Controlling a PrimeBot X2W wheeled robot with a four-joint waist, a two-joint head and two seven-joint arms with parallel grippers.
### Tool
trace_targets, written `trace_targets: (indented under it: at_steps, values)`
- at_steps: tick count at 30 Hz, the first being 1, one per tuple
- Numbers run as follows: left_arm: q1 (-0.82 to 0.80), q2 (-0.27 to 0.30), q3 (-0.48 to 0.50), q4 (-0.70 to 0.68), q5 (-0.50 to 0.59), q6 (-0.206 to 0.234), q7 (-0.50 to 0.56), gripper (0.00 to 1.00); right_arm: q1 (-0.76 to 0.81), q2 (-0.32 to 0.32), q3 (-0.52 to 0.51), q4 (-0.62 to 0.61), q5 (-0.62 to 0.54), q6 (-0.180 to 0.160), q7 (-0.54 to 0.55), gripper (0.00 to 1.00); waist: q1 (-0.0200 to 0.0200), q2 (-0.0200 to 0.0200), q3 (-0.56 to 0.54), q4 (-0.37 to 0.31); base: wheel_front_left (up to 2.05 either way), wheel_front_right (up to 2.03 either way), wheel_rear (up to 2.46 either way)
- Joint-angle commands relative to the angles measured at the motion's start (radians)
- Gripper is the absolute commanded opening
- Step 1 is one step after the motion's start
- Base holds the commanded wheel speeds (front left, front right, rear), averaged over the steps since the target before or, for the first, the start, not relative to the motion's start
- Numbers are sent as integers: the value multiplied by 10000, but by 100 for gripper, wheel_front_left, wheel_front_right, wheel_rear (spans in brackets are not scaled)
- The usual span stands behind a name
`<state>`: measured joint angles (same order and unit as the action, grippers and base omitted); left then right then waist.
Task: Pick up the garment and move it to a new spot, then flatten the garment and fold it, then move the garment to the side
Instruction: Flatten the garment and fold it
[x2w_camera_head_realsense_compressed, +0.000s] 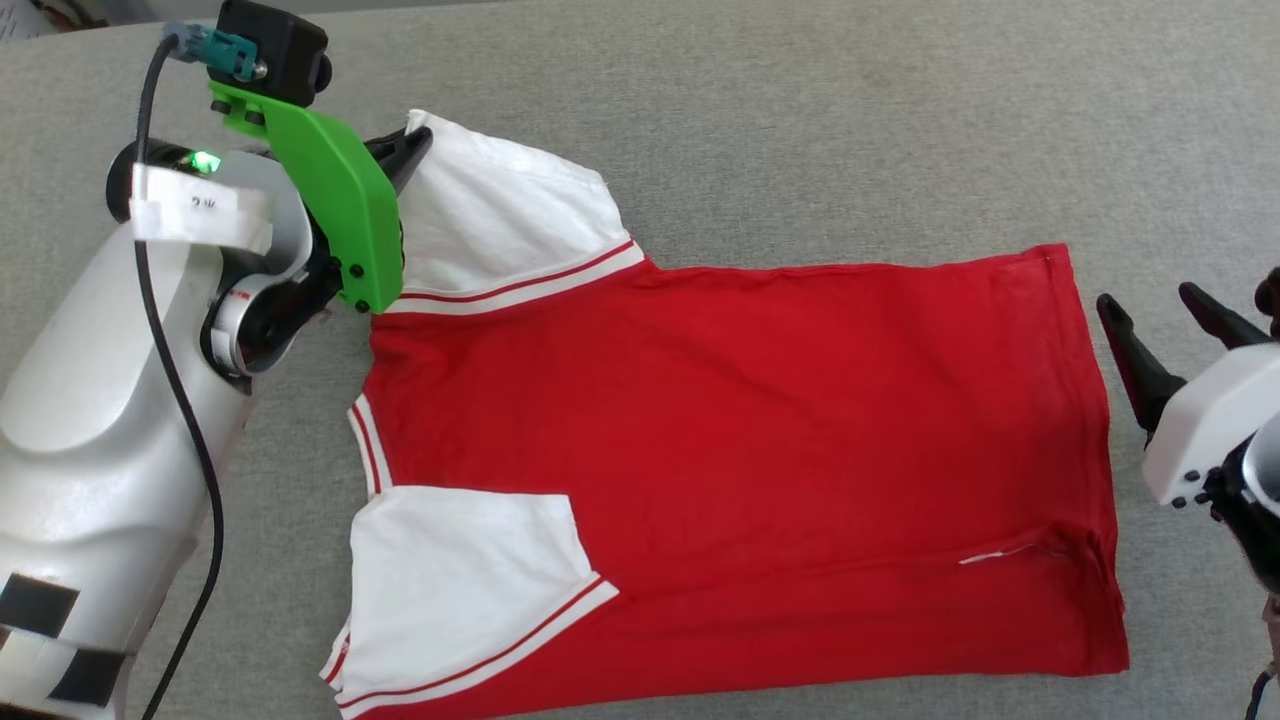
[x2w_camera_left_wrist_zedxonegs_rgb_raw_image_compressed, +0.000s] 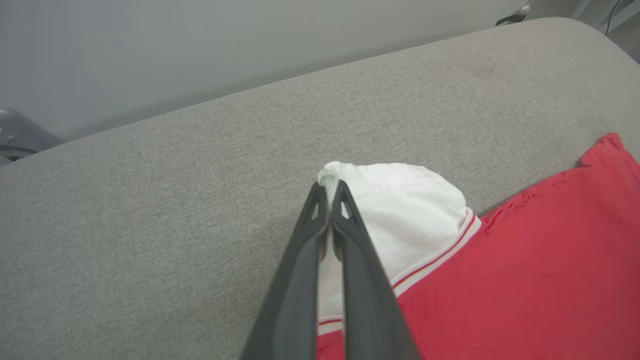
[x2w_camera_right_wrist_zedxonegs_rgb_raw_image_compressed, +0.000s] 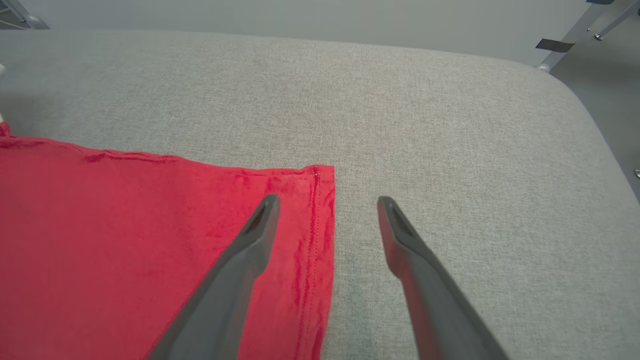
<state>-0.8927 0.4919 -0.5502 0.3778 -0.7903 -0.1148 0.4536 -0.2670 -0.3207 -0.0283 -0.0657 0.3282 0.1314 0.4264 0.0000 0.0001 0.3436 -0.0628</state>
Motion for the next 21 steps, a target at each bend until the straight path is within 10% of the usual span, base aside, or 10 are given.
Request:
trace_targets:
  at_steps: [1,9,21]
  values:
    - [314,147,41,-432,-24,139,-56,0,-328,-154,60,104,-15,-7,539,100,0,-1,63,337,0,0,0]
    - [1603,730,70,-3623,69,1099,228,0,-1992,-464,34,860,319,-7,3865,100,0,-1,658,907,0,0,0]
    - [2097,675,-194,-5472,220,1567,339,0,-2970,-687,-24,2513,-70,-7,4824,100,0,-1,1227,1700,0,0,0]
